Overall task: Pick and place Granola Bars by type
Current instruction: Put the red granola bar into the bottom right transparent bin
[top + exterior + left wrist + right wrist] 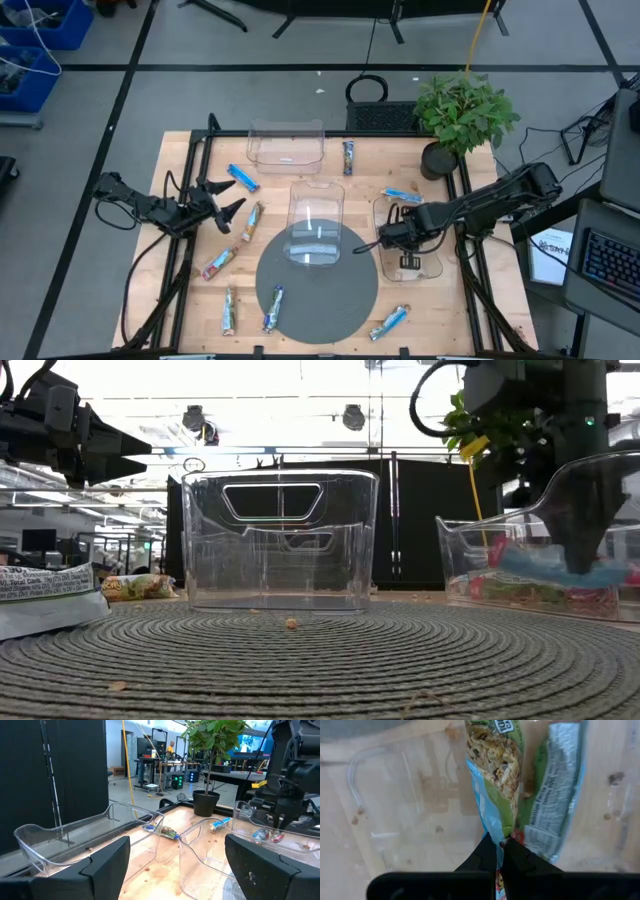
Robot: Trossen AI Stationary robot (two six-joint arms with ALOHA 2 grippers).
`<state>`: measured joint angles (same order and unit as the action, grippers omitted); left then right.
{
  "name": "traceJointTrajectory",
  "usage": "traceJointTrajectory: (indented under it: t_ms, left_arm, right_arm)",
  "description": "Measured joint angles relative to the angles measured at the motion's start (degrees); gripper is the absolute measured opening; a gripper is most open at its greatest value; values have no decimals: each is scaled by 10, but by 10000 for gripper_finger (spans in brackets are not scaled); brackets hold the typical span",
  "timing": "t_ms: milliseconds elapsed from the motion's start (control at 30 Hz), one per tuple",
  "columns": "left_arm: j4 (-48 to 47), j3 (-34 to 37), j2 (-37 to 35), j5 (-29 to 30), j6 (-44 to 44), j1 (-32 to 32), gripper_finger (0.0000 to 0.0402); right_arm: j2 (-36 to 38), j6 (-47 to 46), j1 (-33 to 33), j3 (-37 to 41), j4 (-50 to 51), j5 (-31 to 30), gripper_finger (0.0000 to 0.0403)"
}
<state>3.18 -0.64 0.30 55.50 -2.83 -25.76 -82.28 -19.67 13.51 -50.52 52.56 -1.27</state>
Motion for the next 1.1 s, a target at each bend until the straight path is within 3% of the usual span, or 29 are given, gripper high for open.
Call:
traceJointTrajectory:
  t_ms: [533, 1100]
  left_arm:
    - [0, 0, 0, 0, 0, 0, 324]
    - [0, 0, 0, 0, 0, 0, 324]
  right_arm:
    - [-9, 43, -38, 38, -42, 2, 3]
    - [-12, 49, -38, 36, -41, 35, 141]
